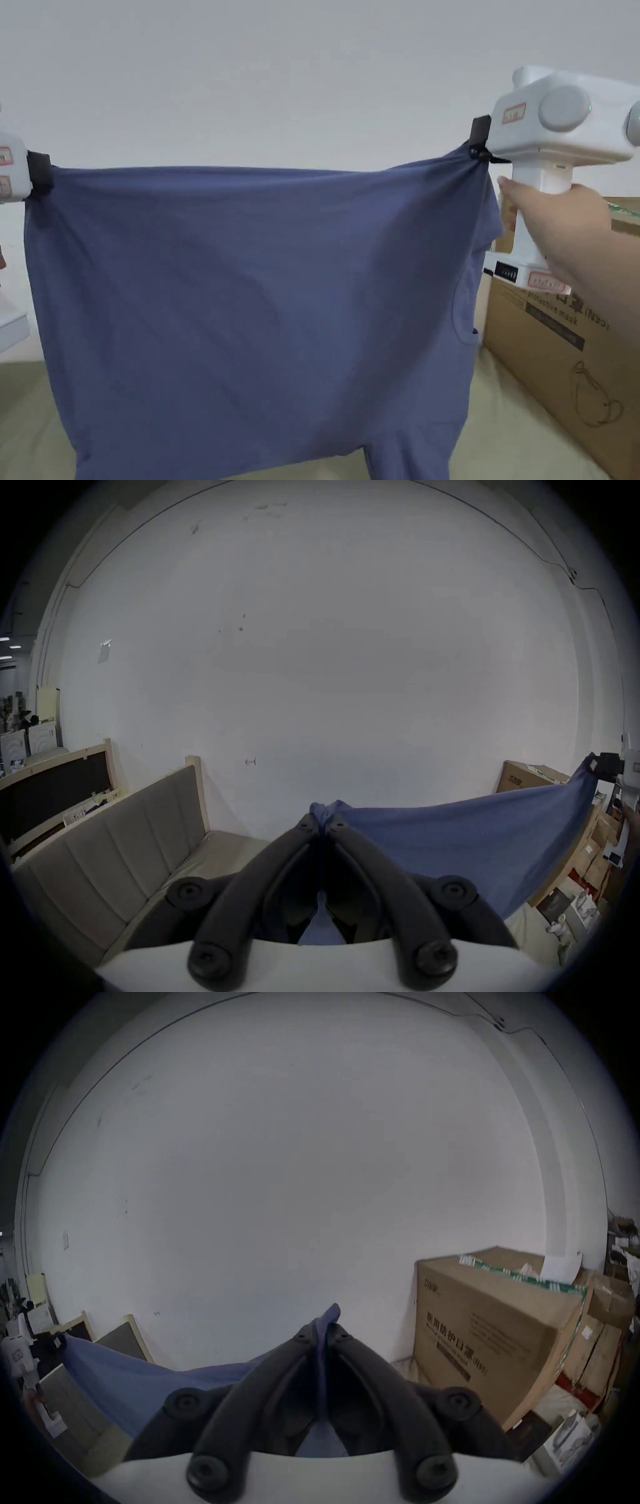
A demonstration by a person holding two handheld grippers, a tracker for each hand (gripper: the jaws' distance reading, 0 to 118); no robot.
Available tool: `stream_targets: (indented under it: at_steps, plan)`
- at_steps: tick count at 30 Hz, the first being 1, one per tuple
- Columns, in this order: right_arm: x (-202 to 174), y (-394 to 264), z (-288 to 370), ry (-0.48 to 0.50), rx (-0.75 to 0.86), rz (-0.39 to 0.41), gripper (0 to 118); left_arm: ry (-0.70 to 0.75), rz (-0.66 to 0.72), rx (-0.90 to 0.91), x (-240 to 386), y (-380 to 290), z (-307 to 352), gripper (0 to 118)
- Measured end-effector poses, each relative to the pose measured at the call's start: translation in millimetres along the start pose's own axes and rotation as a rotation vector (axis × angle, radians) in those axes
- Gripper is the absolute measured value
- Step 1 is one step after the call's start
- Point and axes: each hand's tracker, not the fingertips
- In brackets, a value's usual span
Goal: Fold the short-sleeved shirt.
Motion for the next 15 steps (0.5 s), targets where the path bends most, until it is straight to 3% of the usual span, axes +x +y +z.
stream_targets:
  at_steps: [4, 8, 11, 15]
  plan:
    - [19.2, -71.7, -5.8, -0.005, -0.118, -0.04, 3, -0.011, -0.006, -0.134, -1.2, -60.7, -10.0, 0]
    - [44.1, -189.8, 8.9, -0.032, -0.319, -0.079, 3, -0.038, 0.07, -0.322, -11.2, -169.1, -2.5, 0]
    - [74.5, -290.3, 28.3, -0.032, -0.541, -0.096, 3, -0.068, 0.144, -0.505, -26.6, -263.9, 23.1, 0]
    - [110.9, -398.3, 93.9, -0.039, -0.754, -0.108, 3, -0.075, 0.107, -0.737, -45.7, -362.5, 78.0, 0]
